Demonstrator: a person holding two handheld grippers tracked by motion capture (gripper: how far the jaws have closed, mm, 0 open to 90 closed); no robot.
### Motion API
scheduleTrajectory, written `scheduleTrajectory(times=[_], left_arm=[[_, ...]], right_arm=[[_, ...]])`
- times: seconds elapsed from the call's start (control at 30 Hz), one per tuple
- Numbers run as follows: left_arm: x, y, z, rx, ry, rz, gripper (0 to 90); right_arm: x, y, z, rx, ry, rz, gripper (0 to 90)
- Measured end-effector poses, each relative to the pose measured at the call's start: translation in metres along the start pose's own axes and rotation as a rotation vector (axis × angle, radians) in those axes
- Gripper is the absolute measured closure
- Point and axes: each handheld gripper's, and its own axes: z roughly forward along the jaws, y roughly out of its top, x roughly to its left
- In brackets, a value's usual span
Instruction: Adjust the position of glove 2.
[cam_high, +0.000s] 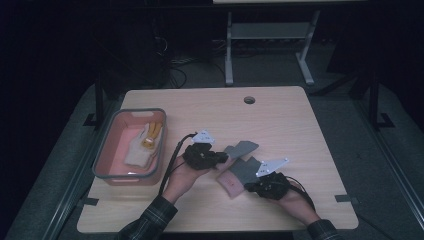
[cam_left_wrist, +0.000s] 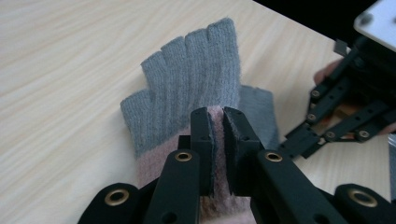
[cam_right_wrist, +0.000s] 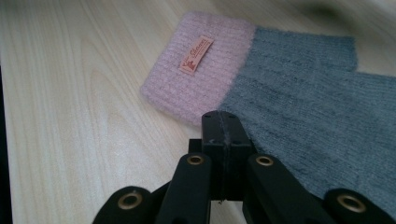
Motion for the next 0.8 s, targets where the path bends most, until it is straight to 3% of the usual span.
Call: scheduleTrajectory(times=[0.27, 0.57, 0.8], left_arm=[[-0.018, -0.002, 0.007, 0.032, -0.011, 0.046, 83.0], [-0.027, -0.008, 0.018, 0.068, -0.013, 0.047, 82.8], [-0.03, -0.013, 0.027, 0.103, -0.047, 0.041, 81.4]], right_arm=[[-0.001, 0.0, 0.001, -0.001, -0.006, 0.002, 89.9], [-0.002, 0.0, 0.001, 0.003, -0.01, -0.001, 90.0], [-0.001, -0.001, 0.001, 0.0, -0.01, 0.001, 89.9]])
